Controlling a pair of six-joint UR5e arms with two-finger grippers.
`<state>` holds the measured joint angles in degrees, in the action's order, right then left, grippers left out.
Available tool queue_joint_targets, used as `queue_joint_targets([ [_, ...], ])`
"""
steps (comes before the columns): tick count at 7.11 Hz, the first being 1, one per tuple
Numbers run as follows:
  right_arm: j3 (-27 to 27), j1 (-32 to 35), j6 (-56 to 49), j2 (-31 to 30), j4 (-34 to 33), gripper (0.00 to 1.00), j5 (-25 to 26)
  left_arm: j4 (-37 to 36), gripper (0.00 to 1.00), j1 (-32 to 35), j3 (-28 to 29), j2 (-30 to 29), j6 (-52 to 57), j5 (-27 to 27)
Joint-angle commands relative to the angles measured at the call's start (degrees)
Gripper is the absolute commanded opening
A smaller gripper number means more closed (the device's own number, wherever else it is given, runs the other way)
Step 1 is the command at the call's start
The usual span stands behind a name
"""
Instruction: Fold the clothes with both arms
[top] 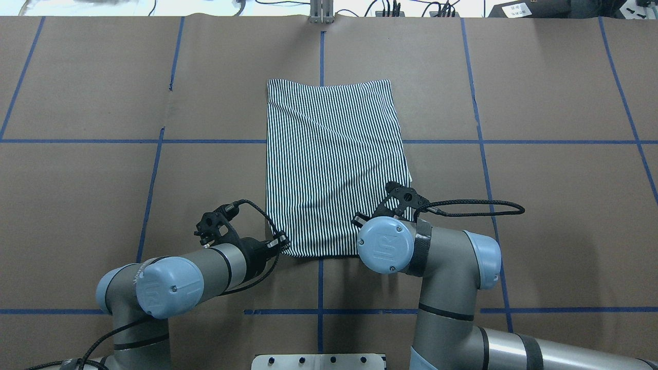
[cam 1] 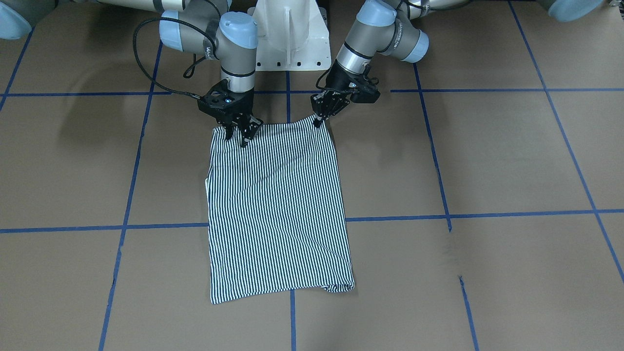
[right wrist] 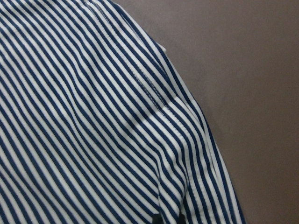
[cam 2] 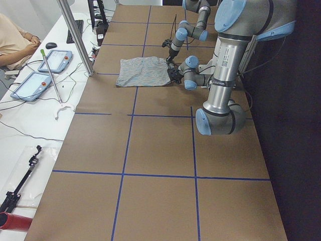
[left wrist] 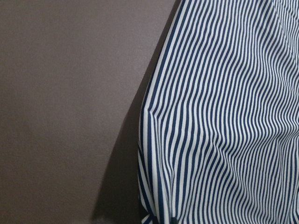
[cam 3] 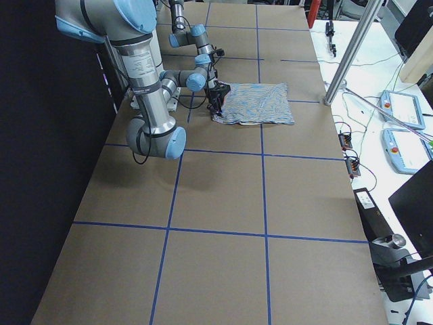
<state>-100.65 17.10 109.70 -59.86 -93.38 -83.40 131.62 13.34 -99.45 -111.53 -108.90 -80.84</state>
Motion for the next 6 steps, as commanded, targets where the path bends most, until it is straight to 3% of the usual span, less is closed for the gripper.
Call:
queue_joint_targets([
  [1, -0.4, 0.0, 0.0, 0.0, 0.0, 0.00, 0.1, 0.0, 0.00, -0.5, 0.0, 0.0, 0.0, 0.0],
  [3, -5.0, 0.2, 0.0, -0.1, -0.1, 0.00, -0.3, -0.7, 0.00, 0.0, -3.4, 1.0, 1.0, -0.5],
  [6, -20.1, -0.1, 0.2, -0.4, -10.1, 0.00, -0.4, -23.0, 0.00, 0.3, -25.8, 3.3, 3.4, -4.8],
])
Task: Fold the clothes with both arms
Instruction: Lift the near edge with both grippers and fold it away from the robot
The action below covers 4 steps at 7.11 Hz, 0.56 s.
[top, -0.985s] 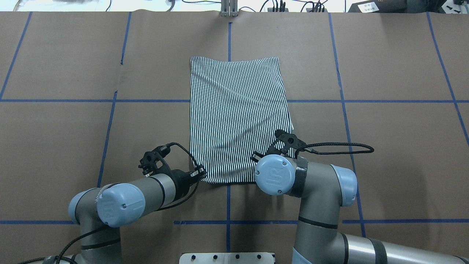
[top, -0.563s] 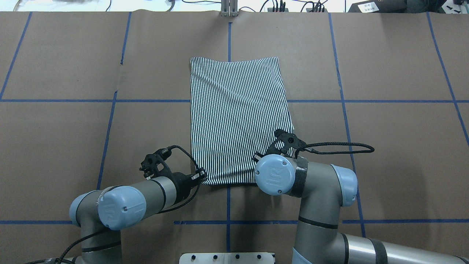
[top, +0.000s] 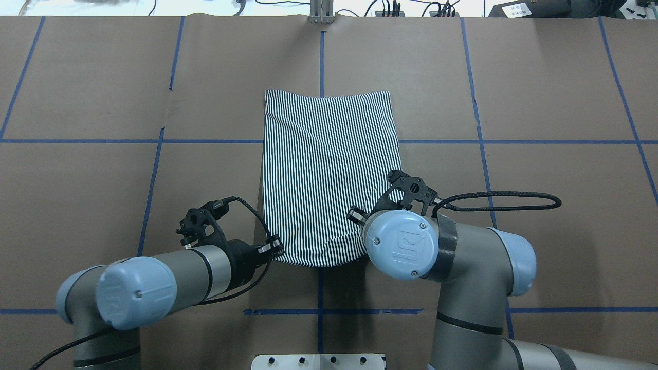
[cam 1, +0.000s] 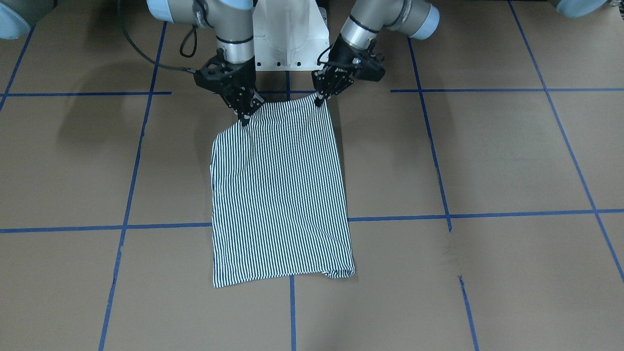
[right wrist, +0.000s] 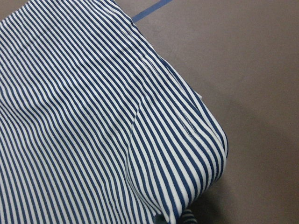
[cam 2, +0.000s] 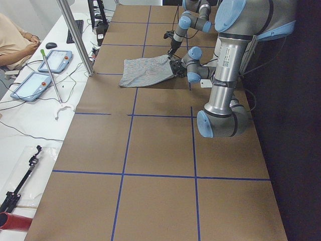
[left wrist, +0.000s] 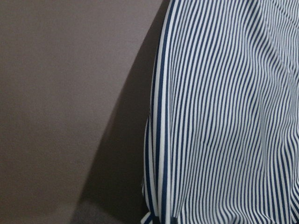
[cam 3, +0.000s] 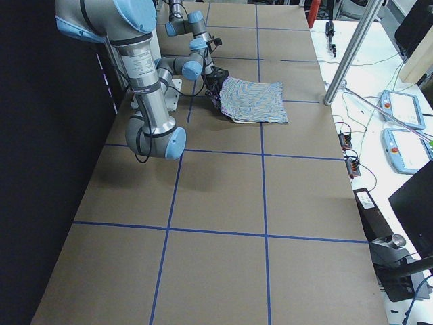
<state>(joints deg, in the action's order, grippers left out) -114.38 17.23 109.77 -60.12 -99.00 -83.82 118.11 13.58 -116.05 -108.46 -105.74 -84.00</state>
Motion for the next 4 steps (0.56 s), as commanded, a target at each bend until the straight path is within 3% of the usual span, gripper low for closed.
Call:
queue_joint_targets([
  [1, -12.4, -1.5, 0.4, 0.3, -10.1, 0.00, -0.1, -20.0, 0.00, -0.3, -17.9, -0.5, 0.2, -3.4],
  [2, -13.9, -2.0, 0.4, 0.3, -11.3, 0.00, 0.1, -25.0, 0.00, -0.4, -20.5, -1.6, 0.2, -4.3],
  [4, -7.5, -2.7, -0.2, 1.6, -9.6, 0.00, 0.8, -25.0, 0.00, 0.4, -12.4, -3.8, 1.4, -3.8],
])
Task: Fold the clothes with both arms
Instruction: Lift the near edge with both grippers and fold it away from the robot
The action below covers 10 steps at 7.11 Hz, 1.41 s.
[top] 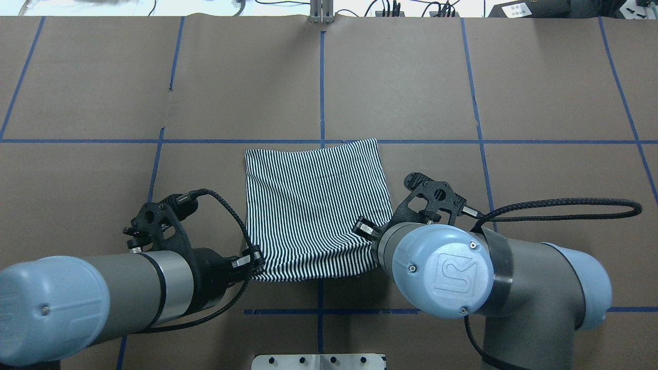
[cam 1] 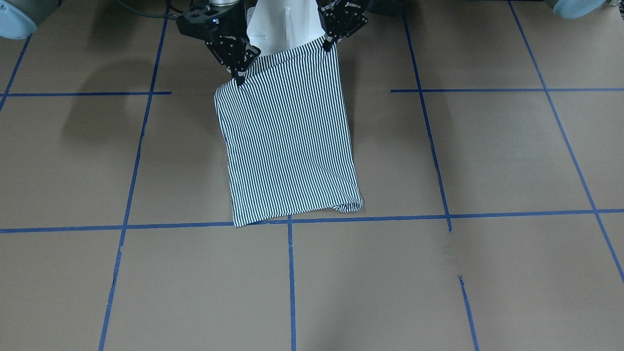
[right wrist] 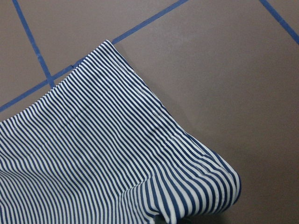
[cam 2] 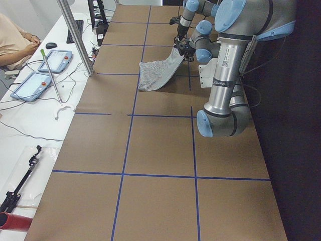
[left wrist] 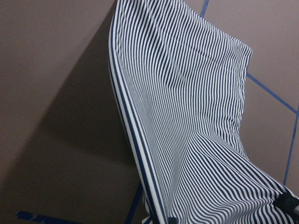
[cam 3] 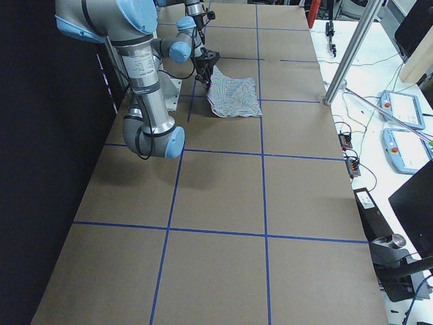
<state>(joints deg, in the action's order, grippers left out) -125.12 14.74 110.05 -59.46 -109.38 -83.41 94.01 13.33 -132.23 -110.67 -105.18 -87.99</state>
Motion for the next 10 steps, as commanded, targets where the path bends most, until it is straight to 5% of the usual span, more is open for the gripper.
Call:
queue_joint_targets([
  [1, 8.2, 1.4, -1.9, 3.7, 1.5, 0.00, 1.6, -0.8, 0.00, 3.0, 6.9, -2.6, 3.0, 0.1],
  [6, 30.6, 9.8, -8.1, 10.9, 16.9, 0.00, 1.5, 3.2, 0.00, 12.0, 18.6, -6.0, 8.6, -0.3],
  [10, 36.4, 10.9, -10.2, 12.5, 20.0, 0.00, 1.6, 14.5, 0.00, 14.6, 32.7, -7.6, 10.6, -0.2],
])
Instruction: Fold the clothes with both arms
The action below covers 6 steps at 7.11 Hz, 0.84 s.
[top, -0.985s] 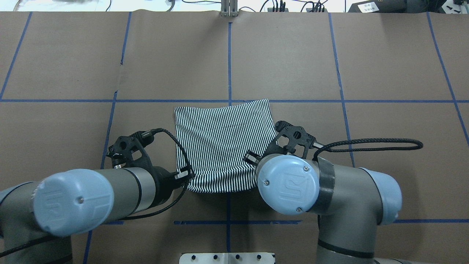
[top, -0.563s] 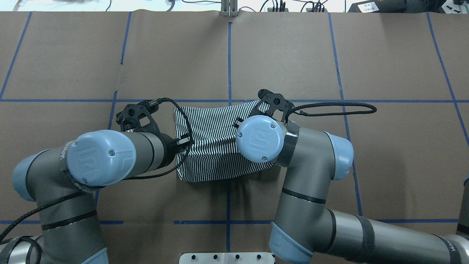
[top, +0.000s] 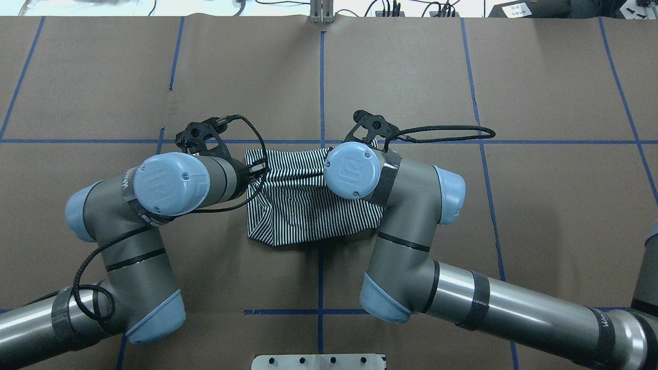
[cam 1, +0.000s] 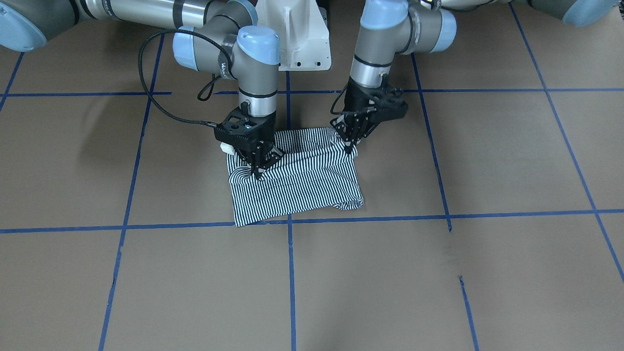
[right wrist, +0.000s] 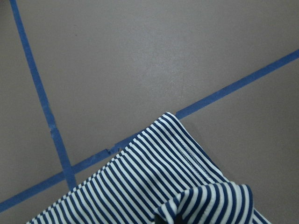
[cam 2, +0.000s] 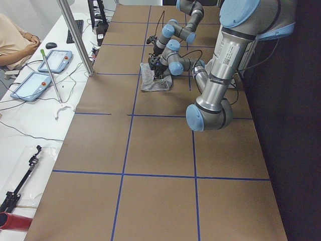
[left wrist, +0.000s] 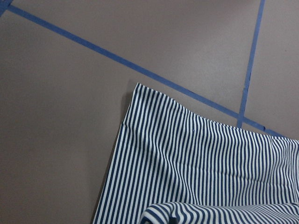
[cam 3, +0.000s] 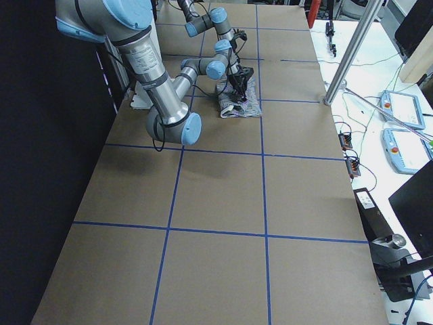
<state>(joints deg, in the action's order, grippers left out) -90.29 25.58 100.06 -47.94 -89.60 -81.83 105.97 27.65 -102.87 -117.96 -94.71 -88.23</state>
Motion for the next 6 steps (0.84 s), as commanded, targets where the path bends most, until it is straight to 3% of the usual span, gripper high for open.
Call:
queue_joint_targets([
  [1, 3.9, 0.1, -0.2, 2.6, 0.8, 0.00, 0.0, 2.6, 0.00, 0.2, 3.7, -0.4, 0.1, 0.1],
  [4, 6.5, 0.5, -0.6, 2.8, 4.2, 0.00, 0.3, 2.8, 0.00, 0.2, 5.0, -0.9, 1.0, 0.0],
  [5, 6.5, 0.9, -3.2, 2.8, 4.3, 0.11, 0.2, 2.8, 0.46, 0.4, 5.0, -0.8, 2.9, 0.0],
  [6, 6.5, 1.7, -5.0, 3.4, 4.3, 0.68, -0.2, 2.8, 0.99, 0.9, 4.2, -0.8, 10.0, 0.0],
])
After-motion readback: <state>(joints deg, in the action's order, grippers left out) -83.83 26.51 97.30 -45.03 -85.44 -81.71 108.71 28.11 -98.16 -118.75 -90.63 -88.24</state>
